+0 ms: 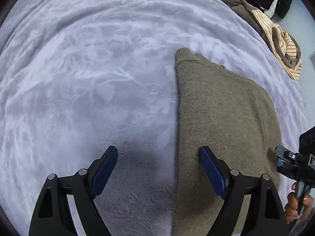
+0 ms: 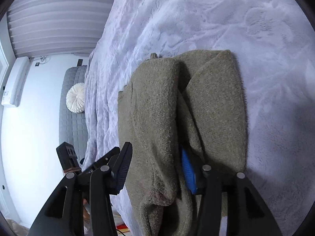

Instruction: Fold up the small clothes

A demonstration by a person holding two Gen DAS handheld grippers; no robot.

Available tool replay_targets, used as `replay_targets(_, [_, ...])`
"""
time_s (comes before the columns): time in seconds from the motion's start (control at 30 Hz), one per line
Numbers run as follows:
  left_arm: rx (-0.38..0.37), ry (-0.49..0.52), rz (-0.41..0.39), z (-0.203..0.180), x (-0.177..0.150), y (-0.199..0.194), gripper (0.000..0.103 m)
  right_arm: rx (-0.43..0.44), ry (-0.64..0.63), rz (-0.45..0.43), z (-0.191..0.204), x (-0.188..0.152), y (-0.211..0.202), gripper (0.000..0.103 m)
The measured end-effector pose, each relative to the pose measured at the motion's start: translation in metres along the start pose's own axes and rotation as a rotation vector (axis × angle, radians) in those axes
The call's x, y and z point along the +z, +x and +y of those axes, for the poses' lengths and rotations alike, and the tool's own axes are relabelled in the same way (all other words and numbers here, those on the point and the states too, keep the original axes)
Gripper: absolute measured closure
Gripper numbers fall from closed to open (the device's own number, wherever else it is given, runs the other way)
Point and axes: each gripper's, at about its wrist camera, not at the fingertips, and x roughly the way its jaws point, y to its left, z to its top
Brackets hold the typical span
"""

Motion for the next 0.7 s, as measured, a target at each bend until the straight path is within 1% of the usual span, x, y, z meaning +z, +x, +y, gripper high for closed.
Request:
replay_targets(0.03, [0.002, 0.004, 0.005, 0.000, 0.000, 0.005, 0.017, -0.020, -0.008, 0.012, 0.006, 0.002, 0.009, 0.058])
replay_targets(0.07, [0.019, 0.019, -0.003, -0.004, -0.002, 0.007, 0.017, -0.042, -0.013, 0.020, 0.009, 0.003, 0.014, 0.069])
replay_targets(0.1, [0.046, 0.029, -0.013, -0.007, -0.002, 0.006, 0.017, -0.055, -0.010, 0.029, 0.012, 0.003, 0.019, 0.089])
replay_targets(0.13, [0.066, 0.035, -0.022, -0.010, -0.003, 0.003, 0.017, -0.014, 0.001, 0.007, 0.017, 0.002, 0.016, 0.089])
replay_targets(0.17, [0.061, 0.045, -0.031, -0.015, -0.003, -0.003, 0.017, 0.072, 0.000, -0.027, 0.024, 0.000, 0.007, 0.089])
replay_targets(0.2, [0.042, 0.056, -0.039, -0.019, -0.004, -0.009, 0.017, 0.153, -0.013, -0.066, 0.031, -0.002, -0.005, 0.089])
replay_targets(0.23, [0.025, 0.070, -0.049, -0.025, -0.005, -0.015, 0.017, 0.210, -0.046, -0.105, 0.042, -0.006, -0.021, 0.090])
replay_targets(0.27, [0.020, 0.095, -0.067, -0.033, -0.006, -0.021, 0.017, 0.224, -0.070, -0.118, 0.049, -0.008, -0.030, 0.090])
replay_targets(0.3, [0.024, 0.124, -0.077, -0.041, -0.006, -0.023, 0.017, 0.223, -0.090, -0.127, 0.054, -0.010, -0.037, 0.090])
replay_targets(0.33, [0.039, 0.166, -0.077, -0.052, -0.007, -0.020, 0.017, 0.196, -0.101, -0.134, 0.053, -0.011, -0.042, 0.090])
replay_targets(0.4, [0.085, 0.215, -0.057, -0.068, -0.009, -0.005, 0.017, 0.126, -0.083, -0.139, 0.038, -0.010, -0.043, 0.090])
replay_targets(0.43, [0.088, 0.222, -0.051, -0.072, -0.010, 0.003, 0.017, 0.091, -0.063, -0.142, 0.027, -0.010, -0.043, 0.090])
replay_targets(0.5, [0.093, 0.209, -0.057, -0.074, -0.011, 0.013, 0.000, -0.027, -0.038, -0.140, 0.000, -0.011, -0.037, 0.090])
replay_targets(0.53, [0.066, 0.198, -0.051, -0.073, -0.011, 0.018, 0.000, -0.089, -0.016, -0.127, -0.017, -0.014, -0.033, 0.090])
replay_targets(0.57, [0.050, 0.185, -0.037, -0.070, -0.011, 0.020, 0.000, -0.096, 0.012, -0.122, -0.030, -0.019, -0.030, 0.090])
replay_targets(0.6, [0.043, 0.174, -0.035, -0.068, -0.011, 0.021, 0.000, -0.072, 0.036, -0.135, -0.040, -0.025, -0.033, 0.090])
replay_targets(0.63, [0.039, 0.171, -0.034, -0.066, -0.011, 0.020, 0.000, -0.053, 0.051, -0.148, -0.043, -0.029, -0.034, 0.090])
replay_targets(0.67, [0.043, 0.174, -0.032, -0.065, -0.011, 0.018, 0.000, -0.056, 0.050, -0.152, -0.042, -0.032, -0.036, 0.090])
replay_targets(0.7, [0.052, 0.178, -0.033, -0.065, -0.012, 0.015, 0.000, -0.080, 0.035, -0.146, -0.038, -0.033, -0.037, 0.090])
